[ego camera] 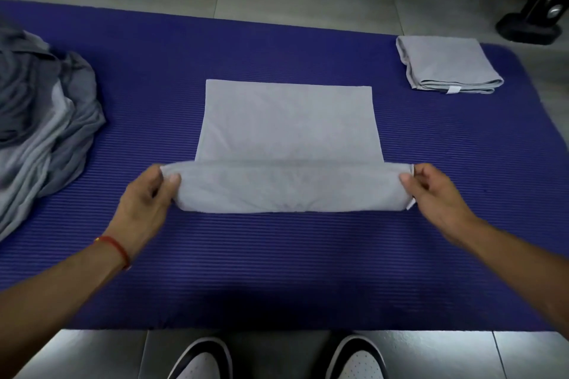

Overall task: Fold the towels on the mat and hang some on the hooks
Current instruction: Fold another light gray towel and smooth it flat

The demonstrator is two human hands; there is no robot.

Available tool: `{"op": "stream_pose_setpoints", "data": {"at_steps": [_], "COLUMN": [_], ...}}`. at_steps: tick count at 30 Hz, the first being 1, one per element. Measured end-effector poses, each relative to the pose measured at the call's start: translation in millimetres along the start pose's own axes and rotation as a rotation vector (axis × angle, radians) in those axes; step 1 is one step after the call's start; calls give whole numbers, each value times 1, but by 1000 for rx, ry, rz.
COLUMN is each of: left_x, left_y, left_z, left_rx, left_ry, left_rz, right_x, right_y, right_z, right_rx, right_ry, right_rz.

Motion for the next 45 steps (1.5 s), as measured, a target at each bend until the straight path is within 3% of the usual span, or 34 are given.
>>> {"op": "stream_pose_setpoints", "data": {"at_steps": [2, 8, 13, 17, 22, 27, 36, 45], "left_x": [-19, -26, -19, -16, -32, -14, 3, -34], "left_y": [-7, -18, -17, -4, -4, -16, -19, -9], "left_z": [16, 31, 12, 3, 29, 30, -50, 86], "left_rx": [-7, 52, 91, 6, -85, -23, 44, -58], "left_ry": [-47, -109, -175, -166, -146, -68, -21, -99], "left_rz": [-24, 201, 265, 184, 113, 114, 185, 221], "right_x": [10, 23, 7, 13, 39, 18, -18, 39], "right_y": [-4, -12, -12, -7, 4, -7, -16, 6], "right_z": [9, 16, 14, 9, 32, 16, -61, 49], "right_rx": [-41, -10, 73, 31, -48, -23, -8, -206], "right_ry": [16, 78, 70, 117, 177, 133, 121, 176], "right_rz": [-46, -288, -241, -95, -256, -289, -292, -268]}}
Point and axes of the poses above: each hand's wrist, its own z-axis towards the middle knuckle, its own y-axis out of the back of the hand, x = y × z, the point moved 5 cm from there along z, towards the middle knuckle, and after that the axes turned 5 degrees about x, right-handed, at the moved point
